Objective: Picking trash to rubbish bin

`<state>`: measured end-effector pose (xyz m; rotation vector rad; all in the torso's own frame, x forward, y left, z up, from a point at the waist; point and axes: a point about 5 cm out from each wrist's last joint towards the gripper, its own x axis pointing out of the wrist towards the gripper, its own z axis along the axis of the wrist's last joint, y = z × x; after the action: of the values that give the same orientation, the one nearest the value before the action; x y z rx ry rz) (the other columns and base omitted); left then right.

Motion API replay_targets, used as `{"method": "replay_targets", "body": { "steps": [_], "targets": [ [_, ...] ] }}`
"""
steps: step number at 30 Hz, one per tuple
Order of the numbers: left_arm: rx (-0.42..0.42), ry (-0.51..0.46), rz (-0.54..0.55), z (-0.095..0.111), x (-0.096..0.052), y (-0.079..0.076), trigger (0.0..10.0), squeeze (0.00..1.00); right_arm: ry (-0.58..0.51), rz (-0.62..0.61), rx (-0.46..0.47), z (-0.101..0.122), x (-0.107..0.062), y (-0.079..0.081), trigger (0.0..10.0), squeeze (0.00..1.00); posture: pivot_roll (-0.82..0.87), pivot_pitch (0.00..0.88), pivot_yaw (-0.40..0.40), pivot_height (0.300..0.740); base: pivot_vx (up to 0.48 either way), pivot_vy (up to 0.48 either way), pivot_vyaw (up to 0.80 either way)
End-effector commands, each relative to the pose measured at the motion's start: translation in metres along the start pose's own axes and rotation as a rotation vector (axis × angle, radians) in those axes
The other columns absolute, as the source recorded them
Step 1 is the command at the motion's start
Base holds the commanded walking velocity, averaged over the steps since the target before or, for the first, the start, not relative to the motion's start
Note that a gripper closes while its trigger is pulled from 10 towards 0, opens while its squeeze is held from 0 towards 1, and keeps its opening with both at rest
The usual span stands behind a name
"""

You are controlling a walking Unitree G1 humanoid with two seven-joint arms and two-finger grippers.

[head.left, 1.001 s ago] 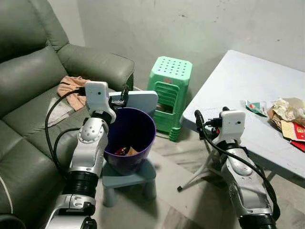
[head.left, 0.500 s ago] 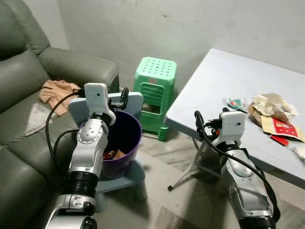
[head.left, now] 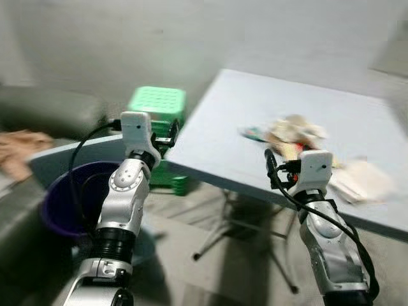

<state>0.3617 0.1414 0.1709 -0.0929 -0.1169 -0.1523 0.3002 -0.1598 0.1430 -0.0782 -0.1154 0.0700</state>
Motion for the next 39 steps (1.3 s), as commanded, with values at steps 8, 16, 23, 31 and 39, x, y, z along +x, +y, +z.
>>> {"method": "replay_targets", "body": {
  "steps": [8,16,23,31,39],
  "targets": [
    [-0.018,0.001,0.007,0.002,0.003,-0.006,10.0,0.00,-0.021,-0.016,0.009,0.006,0.001,-0.004,10.0,0.00,-0.11,0.007,-0.057,0.740,0.000,-0.190,-0.44],
    [-0.057,0.064,0.057,-0.005,0.005,-0.007,10.0,0.00,0.030,-0.045,0.076,0.005,0.001,-0.005,10.0,0.00,-0.12,0.019,-0.057,0.740,0.000,0.000,0.00],
    [-0.097,0.120,0.070,-0.013,0.003,-0.010,10.0,0.00,0.140,-0.147,0.158,-0.002,0.002,-0.015,10.0,0.00,-0.13,0.030,-0.054,0.740,0.000,0.000,0.00],
    [-0.126,0.125,0.062,-0.014,0.003,-0.011,10.0,0.00,0.121,-0.117,0.112,0.002,-0.002,-0.014,10.0,0.00,-0.14,0.037,-0.050,0.740,0.000,0.000,0.00],
    [-0.121,0.117,0.049,-0.011,0.004,-0.012,10.0,0.00,0.114,-0.109,0.108,0.005,-0.002,-0.012,10.0,0.00,-0.13,0.042,-0.051,0.740,0.235,0.000,0.00]
  ]
}}
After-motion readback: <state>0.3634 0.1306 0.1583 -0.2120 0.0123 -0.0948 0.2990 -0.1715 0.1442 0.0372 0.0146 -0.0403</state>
